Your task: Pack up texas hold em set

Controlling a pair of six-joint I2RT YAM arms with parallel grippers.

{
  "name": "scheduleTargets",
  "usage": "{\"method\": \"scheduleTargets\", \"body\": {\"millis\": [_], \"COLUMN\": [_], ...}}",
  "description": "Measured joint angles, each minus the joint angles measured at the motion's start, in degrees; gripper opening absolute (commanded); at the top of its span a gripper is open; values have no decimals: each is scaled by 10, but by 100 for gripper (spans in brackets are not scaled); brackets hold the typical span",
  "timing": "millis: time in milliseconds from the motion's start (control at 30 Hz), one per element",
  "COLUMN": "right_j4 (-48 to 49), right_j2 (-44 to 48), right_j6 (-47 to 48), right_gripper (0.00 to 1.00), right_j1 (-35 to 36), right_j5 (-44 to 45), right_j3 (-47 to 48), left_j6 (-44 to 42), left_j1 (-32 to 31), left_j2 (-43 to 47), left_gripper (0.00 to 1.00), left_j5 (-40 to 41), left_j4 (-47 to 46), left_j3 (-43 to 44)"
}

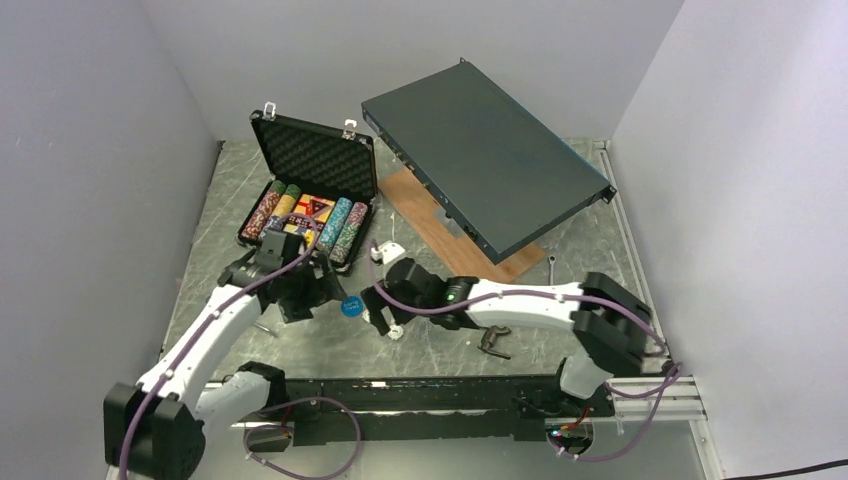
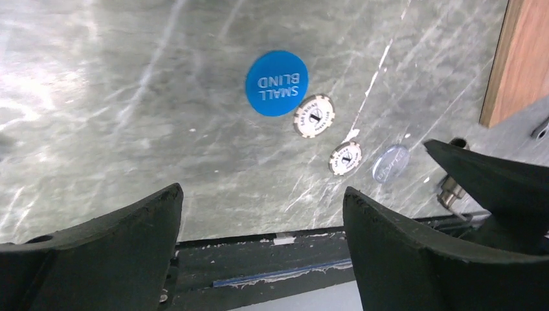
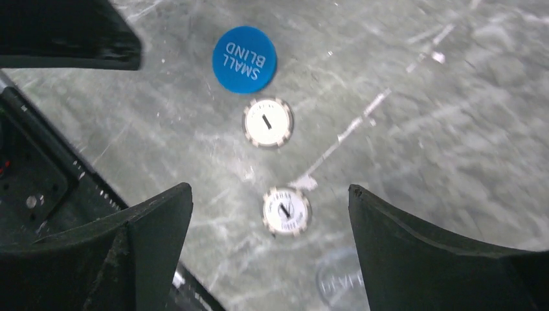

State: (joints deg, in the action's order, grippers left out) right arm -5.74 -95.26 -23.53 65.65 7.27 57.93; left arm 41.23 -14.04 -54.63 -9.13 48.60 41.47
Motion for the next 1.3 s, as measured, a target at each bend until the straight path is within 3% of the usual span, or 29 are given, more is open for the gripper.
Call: {"method": "scheduleTargets", "body": {"millis": [333,500,767,1067,1300], "right_j4": [-46,-59,-75,-74,-74], "right_j2": [224,286,298,282,281], "right_j6": [-56,-74,-82,-82,-82], "right_gripper": [90,90,90,90,90], "right_j1": [-1,-4,-8,-9,-11], "right_j5": [29,46,54,55,55], "right_j3": [-125,-150,-165,-165,-165], "left_j6": [20,20,31,37,37], "left_j1": [-93,-114,-141,-147,-148], "left_j2": [-228,-287,-334,-357,-371], "left_gripper": [96,99,91,76,73], "left_j5": [31,53,82,113,123], "left_j4": [-63,-75,-74,-72,-64], "left_j3": [54,78,88,95,106]}}
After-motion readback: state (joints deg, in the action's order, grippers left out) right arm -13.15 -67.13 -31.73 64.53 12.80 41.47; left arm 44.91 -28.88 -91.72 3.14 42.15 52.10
